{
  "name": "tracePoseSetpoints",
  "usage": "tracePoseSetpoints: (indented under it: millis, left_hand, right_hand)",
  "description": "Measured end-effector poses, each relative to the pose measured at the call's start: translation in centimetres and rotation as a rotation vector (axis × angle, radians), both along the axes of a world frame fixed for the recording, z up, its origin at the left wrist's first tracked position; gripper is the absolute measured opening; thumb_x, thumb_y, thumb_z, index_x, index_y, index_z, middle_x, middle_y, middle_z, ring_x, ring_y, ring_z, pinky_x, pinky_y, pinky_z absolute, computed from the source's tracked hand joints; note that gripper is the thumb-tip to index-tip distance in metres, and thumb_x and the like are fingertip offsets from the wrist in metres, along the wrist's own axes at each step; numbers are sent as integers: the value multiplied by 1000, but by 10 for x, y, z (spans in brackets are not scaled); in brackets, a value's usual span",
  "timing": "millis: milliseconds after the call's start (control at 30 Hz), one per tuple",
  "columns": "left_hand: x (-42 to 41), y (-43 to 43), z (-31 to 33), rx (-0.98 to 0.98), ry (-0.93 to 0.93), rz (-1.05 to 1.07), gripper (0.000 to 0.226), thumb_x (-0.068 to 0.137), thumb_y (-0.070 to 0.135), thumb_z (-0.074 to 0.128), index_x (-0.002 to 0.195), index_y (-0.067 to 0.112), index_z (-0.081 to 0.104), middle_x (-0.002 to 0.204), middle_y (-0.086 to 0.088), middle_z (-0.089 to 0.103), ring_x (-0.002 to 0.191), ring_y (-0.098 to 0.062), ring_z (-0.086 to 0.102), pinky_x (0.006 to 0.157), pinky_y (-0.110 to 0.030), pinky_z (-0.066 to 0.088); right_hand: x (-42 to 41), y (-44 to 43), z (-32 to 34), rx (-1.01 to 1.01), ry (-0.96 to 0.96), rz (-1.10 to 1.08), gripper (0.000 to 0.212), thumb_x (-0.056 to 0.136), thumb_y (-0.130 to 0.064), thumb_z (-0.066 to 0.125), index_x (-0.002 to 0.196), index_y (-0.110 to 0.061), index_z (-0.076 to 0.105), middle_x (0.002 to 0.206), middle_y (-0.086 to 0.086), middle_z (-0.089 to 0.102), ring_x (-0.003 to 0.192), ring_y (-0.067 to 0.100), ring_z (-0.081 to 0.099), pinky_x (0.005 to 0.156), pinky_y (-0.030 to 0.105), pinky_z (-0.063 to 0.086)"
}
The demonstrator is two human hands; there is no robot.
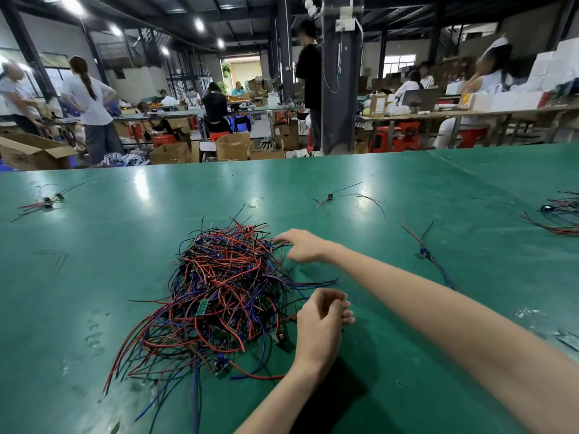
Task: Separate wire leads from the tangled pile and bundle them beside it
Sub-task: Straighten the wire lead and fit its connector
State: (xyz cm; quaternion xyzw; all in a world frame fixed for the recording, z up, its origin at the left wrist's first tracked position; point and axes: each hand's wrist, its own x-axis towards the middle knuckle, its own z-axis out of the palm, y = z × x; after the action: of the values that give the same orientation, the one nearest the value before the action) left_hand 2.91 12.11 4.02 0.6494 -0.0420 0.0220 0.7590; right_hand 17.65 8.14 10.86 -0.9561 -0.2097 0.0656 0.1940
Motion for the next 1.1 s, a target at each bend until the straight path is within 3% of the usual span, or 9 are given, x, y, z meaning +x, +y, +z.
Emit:
tracePoseSetpoints:
  millis: [133,267,367,467,533,633,800,900,1100]
  left_hand:
    - [-1,1,1,14,-4,-3,25,89,-12,39,79,4,55,71,-6,58,62,-15,58,63,-28,55]
    - [-1,2,3,48,-8,-27,21,86,-13,35,87,-4,55,73,-7,56,60,-10,57,66,-31,57]
    - [-1,2,3,58,9,-28,27,86,-13,35,80,4,55,70,-6,58,61,-15,58,66,-30,56]
    - [-3,2,5,52,16,-26,31,85,-14,34,77,6,56,70,-7,59,59,-15,58,61,-25,54]
    - [-3,2,5,49,16,-25,31,84,-15,34,78,4,57,69,-8,59,57,-14,57,59,-24,53]
    - [-2,2,5,57,16,-25,31,84,-15,34,79,5,57,70,-7,59,58,-14,57,59,-24,53]
    - [-2,3,4,82,16,-41,28,88,-12,39,80,7,58,72,-7,60,60,-14,58,63,-28,55]
    - [-3,5,6,54,0,-38,26,90,-11,41,82,6,58,74,-9,60,60,-14,59,61,-29,55]
    - [-3,9,13,-138,-31,-4,19,99,4,38,107,11,55,88,-13,59,62,-12,61,54,-27,54]
  right_hand:
    - [-11,35,-5,-57,-38,37,56,83,3,43,135,-16,52,140,8,50,130,26,42,106,43,31]
    - [-14,49,3,-144,-243,-48,39,78,0,50,103,-20,72,107,2,68,113,26,51,95,50,27]
    - [-15,48,10,-94,-157,-36,35,78,-1,53,97,-23,74,104,-1,70,109,23,53,98,51,27]
    - [-17,36,15,122,-71,55,25,79,5,60,96,-6,75,99,13,73,96,22,64,87,33,46]
    - [-22,29,21,344,-104,50,19,78,10,64,94,4,73,94,21,72,84,22,64,77,24,50]
    - [-27,22,32,618,-231,-48,12,82,8,65,92,8,70,88,26,70,73,23,62,77,32,54]
    - [-40,12,69,948,-252,-88,15,86,8,60,100,8,67,83,16,67,62,14,61,68,21,55]
    - [-51,1,89,1146,-243,-124,11,91,4,56,92,-1,65,76,5,62,54,5,56,59,17,51]
    - [-84,-44,74,1394,92,-232,13,94,-1,52,88,-5,62,71,4,57,45,5,50,52,17,49]
